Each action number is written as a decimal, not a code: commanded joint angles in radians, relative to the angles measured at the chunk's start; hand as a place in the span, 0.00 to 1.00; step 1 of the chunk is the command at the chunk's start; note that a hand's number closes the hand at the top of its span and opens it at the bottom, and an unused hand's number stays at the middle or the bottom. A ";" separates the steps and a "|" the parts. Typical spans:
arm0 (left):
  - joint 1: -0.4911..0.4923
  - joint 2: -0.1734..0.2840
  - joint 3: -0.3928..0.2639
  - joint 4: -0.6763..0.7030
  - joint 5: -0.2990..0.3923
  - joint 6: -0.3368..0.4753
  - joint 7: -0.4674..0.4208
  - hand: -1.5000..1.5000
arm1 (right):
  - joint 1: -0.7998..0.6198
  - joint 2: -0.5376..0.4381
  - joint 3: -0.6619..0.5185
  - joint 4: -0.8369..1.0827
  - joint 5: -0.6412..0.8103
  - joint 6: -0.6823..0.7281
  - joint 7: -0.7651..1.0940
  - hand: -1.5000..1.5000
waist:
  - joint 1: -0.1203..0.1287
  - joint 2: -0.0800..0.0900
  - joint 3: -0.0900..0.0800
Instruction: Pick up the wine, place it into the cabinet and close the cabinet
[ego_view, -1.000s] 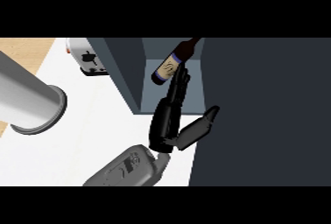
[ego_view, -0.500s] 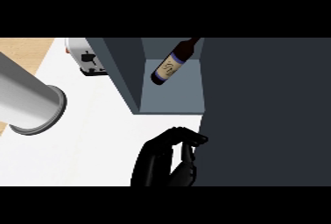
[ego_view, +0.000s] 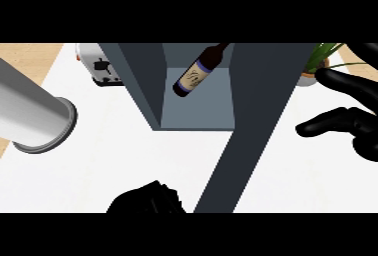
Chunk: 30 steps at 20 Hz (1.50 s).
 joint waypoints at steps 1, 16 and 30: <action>0.090 0.146 0.083 -0.094 0.082 -0.126 -0.015 1.00 | 0.022 0.024 0.065 -0.071 -0.091 0.052 -0.016 1.00 | 0.004 0.001 -0.006; 0.421 0.482 0.545 -0.181 0.396 -0.500 -0.196 1.00 | -0.210 0.247 0.460 0.112 0.050 -0.100 0.083 1.00 | 0.025 -0.006 -0.009; 0.513 0.628 0.819 -0.082 0.599 -0.852 -0.182 1.00 | -0.596 0.249 0.490 0.826 0.099 -0.340 -0.277 1.00 | 0.057 0.009 -0.008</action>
